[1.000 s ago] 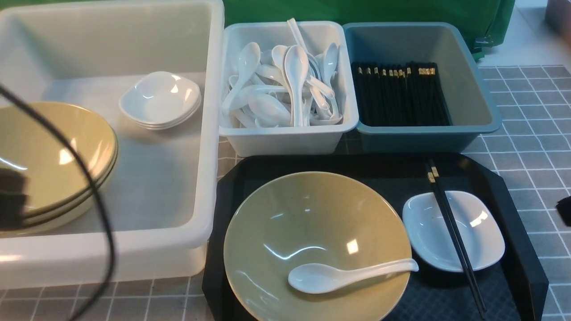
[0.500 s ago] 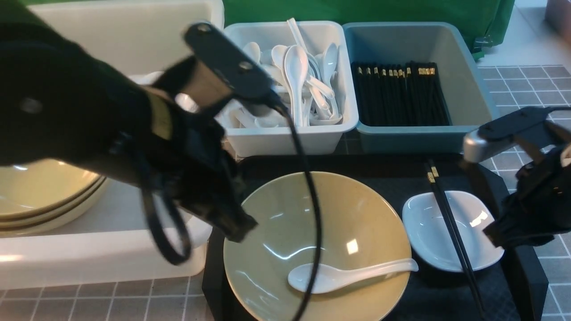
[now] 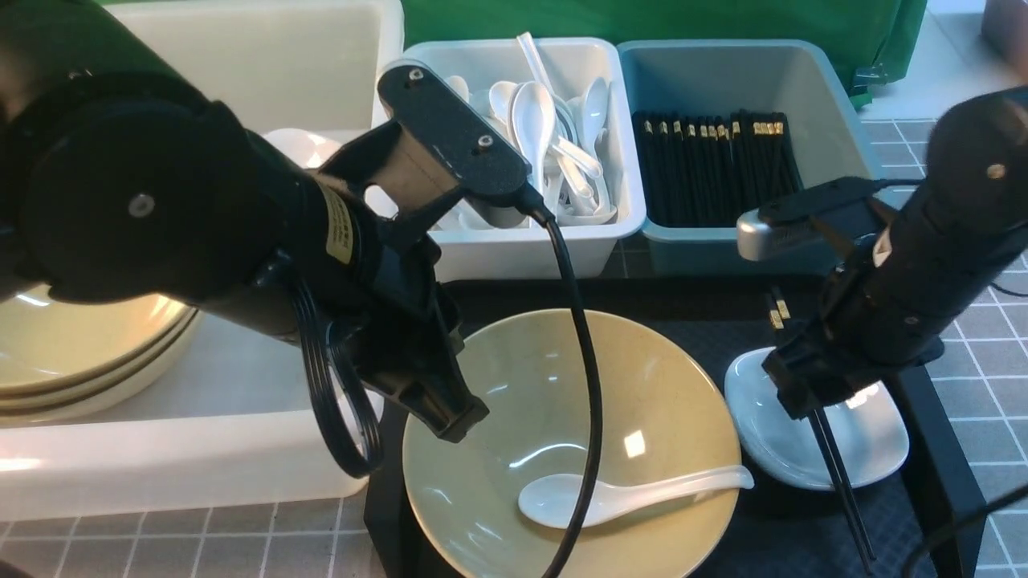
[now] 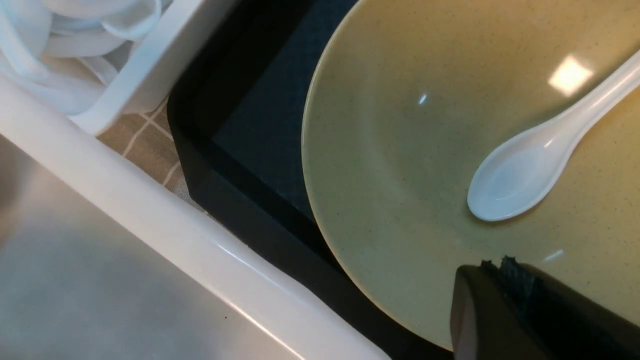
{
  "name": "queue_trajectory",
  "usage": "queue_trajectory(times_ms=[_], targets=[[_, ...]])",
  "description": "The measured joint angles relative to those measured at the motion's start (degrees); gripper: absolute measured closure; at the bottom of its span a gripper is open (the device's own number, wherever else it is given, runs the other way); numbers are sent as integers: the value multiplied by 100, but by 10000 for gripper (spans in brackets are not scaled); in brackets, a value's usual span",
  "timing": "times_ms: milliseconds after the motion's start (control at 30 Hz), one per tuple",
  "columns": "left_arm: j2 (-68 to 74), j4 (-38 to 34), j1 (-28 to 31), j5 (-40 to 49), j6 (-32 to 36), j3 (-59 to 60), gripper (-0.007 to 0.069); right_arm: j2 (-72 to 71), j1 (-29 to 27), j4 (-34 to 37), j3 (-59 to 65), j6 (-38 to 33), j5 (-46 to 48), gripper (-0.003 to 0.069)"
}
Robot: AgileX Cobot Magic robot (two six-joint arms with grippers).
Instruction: On grey table put chopsticks spoon bowls plates into blue grey white boxes.
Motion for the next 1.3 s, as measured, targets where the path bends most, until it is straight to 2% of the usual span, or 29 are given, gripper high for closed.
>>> queue_trajectory(times_ms=[200, 367, 500, 700, 767, 1067, 1300], targets=[[7, 0, 0, -34, 0, 98, 636, 492, 0, -163, -22, 268, -133, 156], [16, 0, 0, -65, 27, 266, 636, 674, 0, -207, -29, 467, -315, 190], [16, 0, 0, -65, 27, 294, 636, 714, 0, -207, -29, 570, -430, 277], [16, 0, 0, -86, 27, 294, 636, 714, 0, -213, -29, 740, -461, 466], [16, 0, 0, -86, 27, 294, 636, 714, 0, -213, -29, 740, -455, 500], [16, 0, 0, -91, 27, 294, 636, 546, 0, -213, -29, 701, -133, 502], [16, -3, 0, -326, -169, 294, 636, -384, 0, -213, -42, 381, 198, 502]])
